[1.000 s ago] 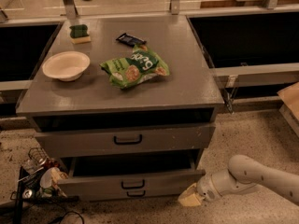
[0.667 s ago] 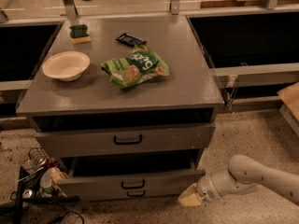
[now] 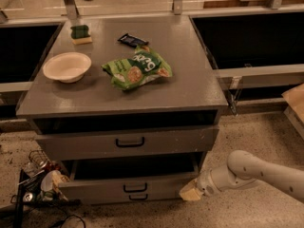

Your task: Close middle drawer

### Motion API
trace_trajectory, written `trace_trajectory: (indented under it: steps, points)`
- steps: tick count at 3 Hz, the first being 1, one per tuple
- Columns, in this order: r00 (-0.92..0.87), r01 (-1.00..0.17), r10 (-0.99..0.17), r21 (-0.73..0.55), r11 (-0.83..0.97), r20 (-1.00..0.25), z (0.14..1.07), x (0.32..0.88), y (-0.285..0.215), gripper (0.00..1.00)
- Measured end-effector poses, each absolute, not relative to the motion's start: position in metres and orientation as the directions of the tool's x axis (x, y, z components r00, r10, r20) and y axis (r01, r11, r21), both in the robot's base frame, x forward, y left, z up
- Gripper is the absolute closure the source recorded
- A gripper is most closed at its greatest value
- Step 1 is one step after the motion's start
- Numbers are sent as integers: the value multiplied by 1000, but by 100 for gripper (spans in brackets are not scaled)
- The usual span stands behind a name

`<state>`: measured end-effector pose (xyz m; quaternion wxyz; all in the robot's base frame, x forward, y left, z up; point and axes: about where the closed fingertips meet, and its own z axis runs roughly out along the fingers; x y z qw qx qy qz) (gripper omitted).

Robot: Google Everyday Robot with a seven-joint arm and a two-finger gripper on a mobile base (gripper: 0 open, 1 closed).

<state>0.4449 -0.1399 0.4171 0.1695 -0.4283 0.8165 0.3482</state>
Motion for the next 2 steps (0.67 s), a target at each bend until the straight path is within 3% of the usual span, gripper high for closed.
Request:
trace_trajectory:
  steps: [2]
  points:
    - [-545,-836,-596,333,435,-590,420,476,-142,100]
